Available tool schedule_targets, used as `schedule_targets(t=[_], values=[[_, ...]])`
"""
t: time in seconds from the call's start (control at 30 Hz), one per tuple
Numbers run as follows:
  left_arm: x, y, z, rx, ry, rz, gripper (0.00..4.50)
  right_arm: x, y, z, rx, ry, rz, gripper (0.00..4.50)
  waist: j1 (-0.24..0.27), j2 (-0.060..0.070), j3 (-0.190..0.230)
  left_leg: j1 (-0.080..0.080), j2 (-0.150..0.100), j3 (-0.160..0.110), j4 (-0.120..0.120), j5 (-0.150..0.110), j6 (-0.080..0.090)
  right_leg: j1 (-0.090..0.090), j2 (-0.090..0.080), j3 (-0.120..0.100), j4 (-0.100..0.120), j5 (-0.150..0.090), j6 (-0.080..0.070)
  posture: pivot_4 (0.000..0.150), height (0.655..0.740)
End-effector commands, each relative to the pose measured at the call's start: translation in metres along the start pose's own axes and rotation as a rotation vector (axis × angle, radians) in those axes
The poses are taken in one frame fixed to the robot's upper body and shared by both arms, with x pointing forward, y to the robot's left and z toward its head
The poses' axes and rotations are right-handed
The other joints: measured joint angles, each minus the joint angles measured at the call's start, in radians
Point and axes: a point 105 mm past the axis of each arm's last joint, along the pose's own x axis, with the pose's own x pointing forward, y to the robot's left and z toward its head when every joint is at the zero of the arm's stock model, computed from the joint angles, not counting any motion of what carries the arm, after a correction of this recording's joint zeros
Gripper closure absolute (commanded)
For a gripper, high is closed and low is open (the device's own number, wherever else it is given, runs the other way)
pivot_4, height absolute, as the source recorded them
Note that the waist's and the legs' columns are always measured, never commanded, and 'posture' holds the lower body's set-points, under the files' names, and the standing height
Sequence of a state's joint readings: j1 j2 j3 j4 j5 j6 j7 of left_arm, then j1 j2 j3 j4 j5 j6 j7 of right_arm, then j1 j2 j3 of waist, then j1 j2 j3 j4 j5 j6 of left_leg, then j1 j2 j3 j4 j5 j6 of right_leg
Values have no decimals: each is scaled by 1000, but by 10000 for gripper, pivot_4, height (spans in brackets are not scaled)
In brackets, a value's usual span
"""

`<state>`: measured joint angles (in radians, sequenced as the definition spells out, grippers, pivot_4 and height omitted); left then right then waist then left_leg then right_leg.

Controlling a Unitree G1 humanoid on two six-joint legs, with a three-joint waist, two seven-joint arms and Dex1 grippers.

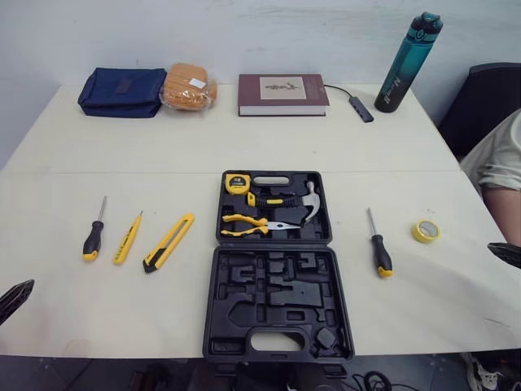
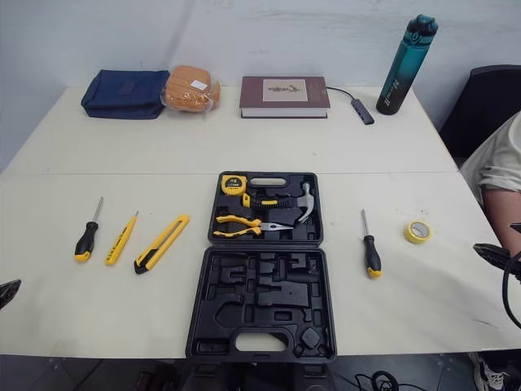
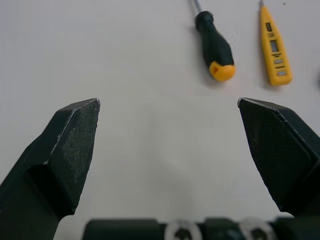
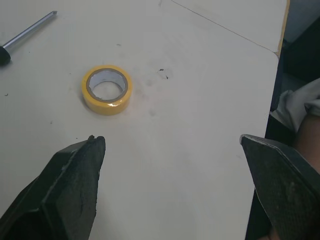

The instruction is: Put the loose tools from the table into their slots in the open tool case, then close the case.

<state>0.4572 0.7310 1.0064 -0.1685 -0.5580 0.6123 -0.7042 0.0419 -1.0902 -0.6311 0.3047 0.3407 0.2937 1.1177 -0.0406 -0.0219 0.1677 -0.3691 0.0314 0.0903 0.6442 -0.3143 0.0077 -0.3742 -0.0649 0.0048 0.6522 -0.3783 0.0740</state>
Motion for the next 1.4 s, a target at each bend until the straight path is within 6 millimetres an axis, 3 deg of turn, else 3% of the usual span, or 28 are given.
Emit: schedule_targets(t=[0.03,0.17,0.27,0.37,0.5,0.7,1.07,1.17,1.3,1.4], values=[[9,-8,15,24,-25,12,293,8,16,34,-38,-99,68,20,-2,0,0,0,0,0,0,0,0,0,0,0,0,0,0,1500,7400],[24,-16,20,-27,-8,22,293,28,56,69,-134,-169,205,20,-10,0,0,0,0,0,0,1,0,0,1,0,1,0,1,1500,7400],[38,-19,20,-46,39,21,293,43,108,112,-201,-295,385,20,-16,0,1,0,0,-1,0,1,0,0,1,0,2,0,1,1500,7400],[54,-21,17,-74,98,6,293,43,157,149,-239,-408,612,20,-15,1,2,0,0,-1,1,2,-1,-1,1,0,3,1,1,1500,7400],[70,-26,14,-104,147,-31,293,34,196,175,-277,-480,820,20,-11,0,3,-2,0,-2,0,2,-1,-1,1,-2,2,1,1,1500,7400],[94,-31,6,-78,193,-58,293,21,231,209,-277,-602,1037,20,-12,-2,3,-3,-1,-2,2,1,-1,-1,-1,-3,0,1,1,1500,7400],[122,-50,-4,-23,243,-98,293,29,249,223,-249,-654,1119,20,-9,-2,3,-3,-1,-2,1,2,-1,-2,-2,-5,1,1,1,1500,7400],[125,-55,-9,-24,258,-114,8434,31,250,225,-250,-661,1115,0,-8,-2,3,-3,-1,-2,1,2,-1,-2,-2,-5,2,1,1,1500,7400],[131,-55,-23,-79,297,-93,25095,32,251,226,-249,-672,1108,0,-2,-1,3,-3,-1,-2,1,2,0,-2,-2,-5,2,1,1,1500,7400],[135,-59,-17,-122,264,-99,36597,32,252,228,-249,-678,1105,0,9,2,2,-2,-2,-2,2,2,0,-2,-3,-6,2,1,2,1500,7400]])
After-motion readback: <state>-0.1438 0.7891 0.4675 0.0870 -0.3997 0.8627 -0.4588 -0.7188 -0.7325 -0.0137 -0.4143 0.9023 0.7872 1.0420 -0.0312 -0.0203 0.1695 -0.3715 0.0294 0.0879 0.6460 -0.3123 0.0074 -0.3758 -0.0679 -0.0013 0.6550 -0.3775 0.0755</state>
